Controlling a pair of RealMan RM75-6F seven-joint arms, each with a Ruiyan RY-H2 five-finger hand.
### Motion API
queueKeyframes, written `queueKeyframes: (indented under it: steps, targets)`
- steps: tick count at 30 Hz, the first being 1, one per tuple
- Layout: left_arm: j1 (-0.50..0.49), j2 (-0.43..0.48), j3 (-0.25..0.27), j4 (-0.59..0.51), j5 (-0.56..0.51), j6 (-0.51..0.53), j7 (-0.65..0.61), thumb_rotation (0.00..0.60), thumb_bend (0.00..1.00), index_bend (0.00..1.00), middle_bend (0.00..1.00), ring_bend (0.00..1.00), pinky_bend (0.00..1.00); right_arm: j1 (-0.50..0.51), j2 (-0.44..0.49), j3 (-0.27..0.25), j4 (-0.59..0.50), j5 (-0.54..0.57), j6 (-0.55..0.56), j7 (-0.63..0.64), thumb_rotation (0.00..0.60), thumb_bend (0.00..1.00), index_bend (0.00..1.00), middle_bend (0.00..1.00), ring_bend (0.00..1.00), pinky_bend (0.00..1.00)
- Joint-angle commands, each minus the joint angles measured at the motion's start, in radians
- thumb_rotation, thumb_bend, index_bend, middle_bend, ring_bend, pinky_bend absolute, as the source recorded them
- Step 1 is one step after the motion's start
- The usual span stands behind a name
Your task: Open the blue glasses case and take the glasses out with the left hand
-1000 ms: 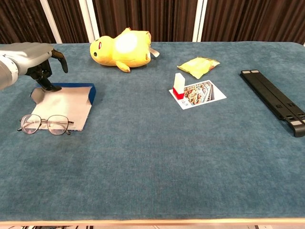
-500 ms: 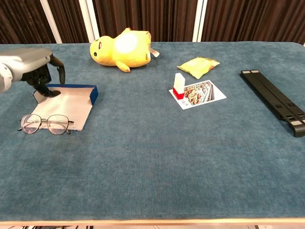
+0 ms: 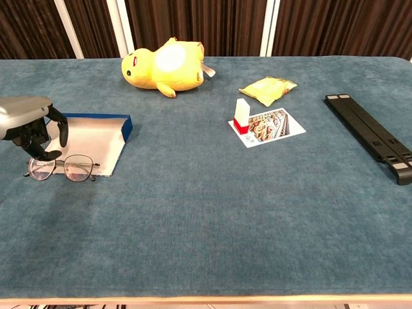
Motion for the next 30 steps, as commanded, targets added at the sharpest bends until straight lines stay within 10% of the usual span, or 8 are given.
queueKeyframes:
  steps: [1, 30]
  targets:
    - [0.001, 0.002, 0.001, -0.004, 0.005, -0.001, 0.000, 0.600, 0.35, 0.53, 1.00, 0.91, 0.97, 0.000, 0.000, 0.000, 0.000, 0.000, 0.000, 0.000, 0.600, 0.15, 0.00, 0.00, 0.00, 0.20]
    - [0.014, 0.022, 0.020, -0.030, -0.011, -0.011, 0.032, 0.600, 0.35, 0.53, 1.00, 0.91, 0.97, 0.000, 0.000, 0.000, 0.000, 0.000, 0.000, 0.002, 0.600, 0.15, 0.00, 0.00, 0.00, 0.20]
